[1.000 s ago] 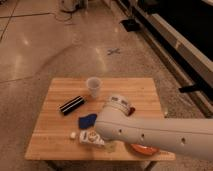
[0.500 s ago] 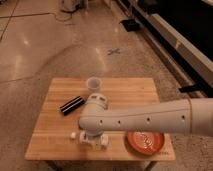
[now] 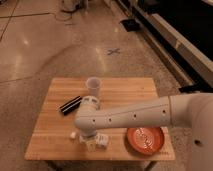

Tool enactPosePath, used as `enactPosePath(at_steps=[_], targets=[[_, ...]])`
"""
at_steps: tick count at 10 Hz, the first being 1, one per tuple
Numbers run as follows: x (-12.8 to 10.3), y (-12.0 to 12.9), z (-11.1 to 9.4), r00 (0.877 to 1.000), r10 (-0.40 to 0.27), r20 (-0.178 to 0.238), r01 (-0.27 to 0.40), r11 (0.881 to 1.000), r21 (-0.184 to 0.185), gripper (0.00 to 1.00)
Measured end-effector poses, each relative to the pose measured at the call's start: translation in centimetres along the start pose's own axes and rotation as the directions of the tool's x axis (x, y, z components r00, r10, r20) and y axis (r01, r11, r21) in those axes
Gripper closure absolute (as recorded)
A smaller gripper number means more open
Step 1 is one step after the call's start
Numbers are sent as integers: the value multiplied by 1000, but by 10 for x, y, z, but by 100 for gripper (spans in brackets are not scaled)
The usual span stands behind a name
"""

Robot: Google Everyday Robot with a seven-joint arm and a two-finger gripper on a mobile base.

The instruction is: Place the bottle in the ceramic bowl

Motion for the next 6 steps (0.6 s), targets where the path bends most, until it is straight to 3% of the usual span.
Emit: enactPosePath(at_steps=[3,6], targets=[[5,-4,18,1000,25,8,-25,1000,-5,20],[19,-3,36,998,56,0,-56,998,-16,41]])
